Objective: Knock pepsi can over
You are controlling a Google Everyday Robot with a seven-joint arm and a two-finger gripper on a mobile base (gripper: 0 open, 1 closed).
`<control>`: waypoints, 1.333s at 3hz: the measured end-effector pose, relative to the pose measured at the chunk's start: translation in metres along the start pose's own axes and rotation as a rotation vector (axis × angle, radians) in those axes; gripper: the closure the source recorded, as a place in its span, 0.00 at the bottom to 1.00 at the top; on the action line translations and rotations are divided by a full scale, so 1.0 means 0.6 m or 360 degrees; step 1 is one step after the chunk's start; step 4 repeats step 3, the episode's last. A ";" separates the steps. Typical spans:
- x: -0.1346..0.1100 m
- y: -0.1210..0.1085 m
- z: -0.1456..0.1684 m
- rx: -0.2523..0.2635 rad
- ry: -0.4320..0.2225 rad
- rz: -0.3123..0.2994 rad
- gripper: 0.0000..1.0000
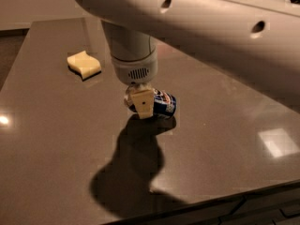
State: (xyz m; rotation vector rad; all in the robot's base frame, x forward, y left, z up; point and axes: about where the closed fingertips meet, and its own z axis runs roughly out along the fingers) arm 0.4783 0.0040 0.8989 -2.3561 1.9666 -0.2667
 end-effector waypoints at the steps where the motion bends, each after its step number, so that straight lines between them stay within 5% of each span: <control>1: -0.002 -0.004 -0.005 0.0028 -0.0015 0.0004 0.12; 2: -0.005 -0.007 -0.008 0.0049 -0.0026 0.0005 0.00; 4: -0.005 -0.007 -0.008 0.0049 -0.0026 0.0005 0.00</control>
Offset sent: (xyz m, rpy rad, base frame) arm 0.0013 0.0016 0.0024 0.0099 -0.0133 0.0004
